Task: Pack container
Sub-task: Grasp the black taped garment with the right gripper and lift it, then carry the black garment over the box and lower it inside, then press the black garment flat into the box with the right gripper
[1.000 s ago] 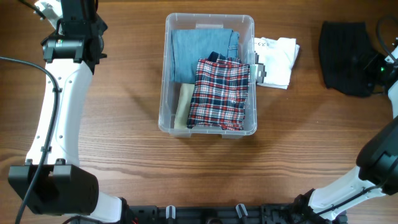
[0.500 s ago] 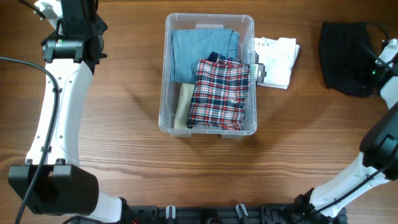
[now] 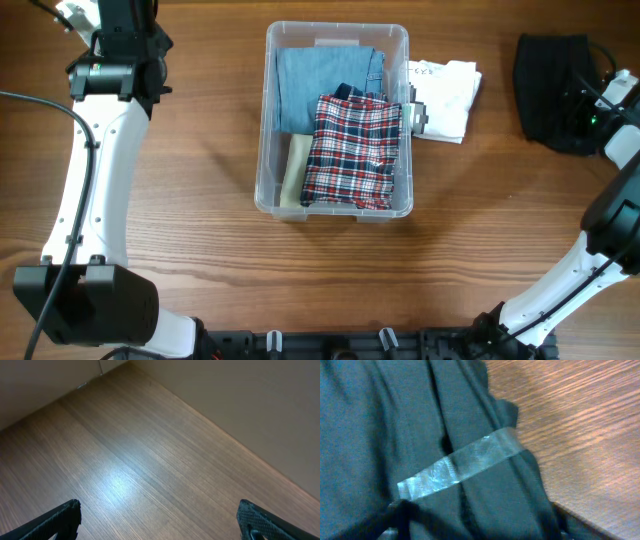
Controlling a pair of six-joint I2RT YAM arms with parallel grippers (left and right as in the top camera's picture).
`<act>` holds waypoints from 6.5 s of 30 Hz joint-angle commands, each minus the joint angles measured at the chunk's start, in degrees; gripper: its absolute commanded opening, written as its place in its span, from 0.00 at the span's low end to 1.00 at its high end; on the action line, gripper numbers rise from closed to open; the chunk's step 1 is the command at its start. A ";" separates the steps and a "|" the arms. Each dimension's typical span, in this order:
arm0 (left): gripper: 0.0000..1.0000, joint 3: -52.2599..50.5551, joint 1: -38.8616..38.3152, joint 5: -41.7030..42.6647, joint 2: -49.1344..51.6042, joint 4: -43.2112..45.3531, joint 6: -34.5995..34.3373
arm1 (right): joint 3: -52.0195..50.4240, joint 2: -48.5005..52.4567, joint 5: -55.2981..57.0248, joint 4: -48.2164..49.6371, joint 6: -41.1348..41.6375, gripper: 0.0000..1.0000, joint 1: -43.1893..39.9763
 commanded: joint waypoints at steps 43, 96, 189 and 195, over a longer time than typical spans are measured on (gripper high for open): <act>1.00 -0.07 0.22 -0.96 0.31 0.09 0.26 | -0.61 -39.06 1.14 -13.92 41.92 0.04 50.01; 1.00 -0.07 0.22 -0.96 0.31 0.11 0.26 | -2.97 -29.20 18.36 -20.31 30.71 0.99 62.97; 1.00 -0.07 0.22 -0.96 0.31 0.09 0.24 | -1.09 -24.15 21.70 -18.82 13.00 0.04 62.60; 1.00 -0.07 0.22 -0.96 0.31 0.09 0.24 | -1.11 -36.28 26.16 -26.38 19.10 0.04 56.94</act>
